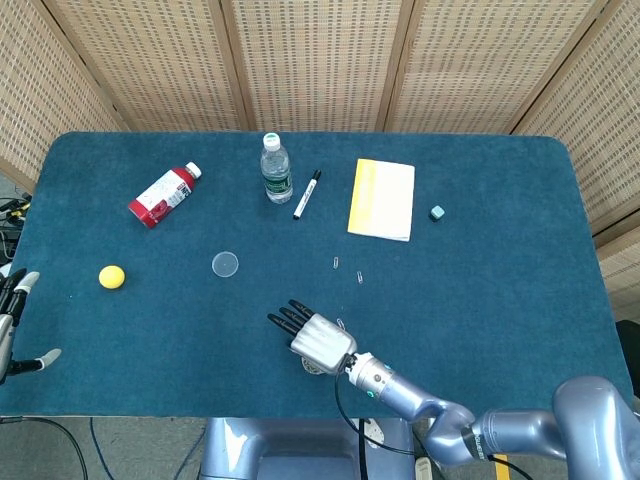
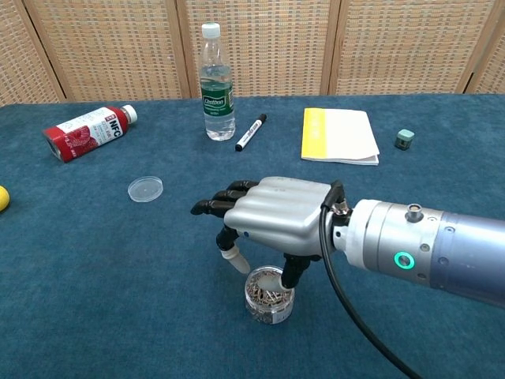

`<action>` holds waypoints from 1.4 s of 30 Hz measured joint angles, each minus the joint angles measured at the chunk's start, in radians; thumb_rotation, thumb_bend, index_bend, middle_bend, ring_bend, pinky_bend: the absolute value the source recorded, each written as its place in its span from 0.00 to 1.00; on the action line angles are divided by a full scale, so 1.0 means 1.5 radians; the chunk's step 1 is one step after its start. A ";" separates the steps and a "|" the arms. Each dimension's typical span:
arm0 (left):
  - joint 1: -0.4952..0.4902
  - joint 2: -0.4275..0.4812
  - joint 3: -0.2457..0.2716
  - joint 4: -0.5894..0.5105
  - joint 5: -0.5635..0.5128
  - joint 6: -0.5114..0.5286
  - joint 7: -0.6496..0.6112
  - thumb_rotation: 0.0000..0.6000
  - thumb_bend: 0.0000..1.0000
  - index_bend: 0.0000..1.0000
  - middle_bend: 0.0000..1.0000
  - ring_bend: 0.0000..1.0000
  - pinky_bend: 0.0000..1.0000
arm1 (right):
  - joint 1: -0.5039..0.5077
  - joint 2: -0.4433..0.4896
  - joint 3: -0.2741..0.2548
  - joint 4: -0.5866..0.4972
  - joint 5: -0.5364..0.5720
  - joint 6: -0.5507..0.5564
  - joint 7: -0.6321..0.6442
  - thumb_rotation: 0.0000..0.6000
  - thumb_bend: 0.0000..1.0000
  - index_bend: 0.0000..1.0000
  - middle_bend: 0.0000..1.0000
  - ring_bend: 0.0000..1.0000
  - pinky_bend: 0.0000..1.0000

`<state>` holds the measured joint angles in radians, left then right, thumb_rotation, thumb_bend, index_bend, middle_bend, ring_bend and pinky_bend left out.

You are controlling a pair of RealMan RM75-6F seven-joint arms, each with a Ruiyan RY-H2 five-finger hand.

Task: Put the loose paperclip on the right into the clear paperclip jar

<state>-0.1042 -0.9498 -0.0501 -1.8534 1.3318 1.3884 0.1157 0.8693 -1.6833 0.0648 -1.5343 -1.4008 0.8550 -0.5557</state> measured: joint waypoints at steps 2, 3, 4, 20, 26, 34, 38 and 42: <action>0.000 0.000 0.000 0.000 0.000 0.000 0.001 1.00 0.01 0.00 0.00 0.00 0.00 | 0.000 0.001 0.000 -0.002 0.000 0.001 -0.003 1.00 0.22 0.47 0.00 0.00 0.01; 0.000 0.000 0.000 0.000 0.000 0.001 0.001 1.00 0.01 0.00 0.00 0.00 0.00 | 0.000 0.001 0.000 -0.003 0.000 0.003 -0.005 1.00 0.22 0.47 0.00 0.00 0.01; 0.000 -0.001 0.000 0.000 0.000 0.001 0.001 1.00 0.01 0.00 0.00 0.00 0.00 | -0.001 0.001 0.000 -0.004 0.000 0.005 -0.005 1.00 0.22 0.47 0.00 0.00 0.01; 0.001 -0.001 -0.002 0.002 -0.003 0.005 -0.001 1.00 0.01 0.00 0.00 0.00 0.00 | -0.027 0.097 0.017 -0.052 -0.020 0.073 0.016 1.00 0.21 0.37 0.00 0.00 0.00; 0.008 0.002 0.000 -0.003 0.009 0.019 -0.005 1.00 0.01 0.00 0.00 0.00 0.00 | -0.099 0.184 0.005 -0.024 -0.035 0.167 0.072 1.00 0.00 0.01 0.00 0.00 0.00; 0.021 -0.002 0.005 -0.005 0.022 0.042 -0.004 1.00 0.01 0.00 0.00 0.00 0.00 | -0.220 0.230 -0.030 0.032 -0.023 0.271 0.194 1.00 0.00 0.00 0.00 0.00 0.00; 0.027 -0.005 0.008 -0.004 0.032 0.051 -0.003 1.00 0.01 0.00 0.00 0.00 0.00 | -0.292 0.249 -0.047 0.045 -0.016 0.334 0.234 1.00 0.00 0.00 0.00 0.00 0.00; 0.030 -0.006 0.011 -0.001 0.041 0.056 -0.004 1.00 0.01 0.00 0.00 0.00 0.00 | -0.347 0.270 -0.055 0.022 -0.011 0.395 0.238 1.00 0.00 0.00 0.00 0.00 0.00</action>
<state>-0.0593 -0.9591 -0.0337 -1.8553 1.3928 1.4718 0.1101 0.3483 -1.2780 -0.0170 -1.5012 -1.4178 1.4477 -0.1982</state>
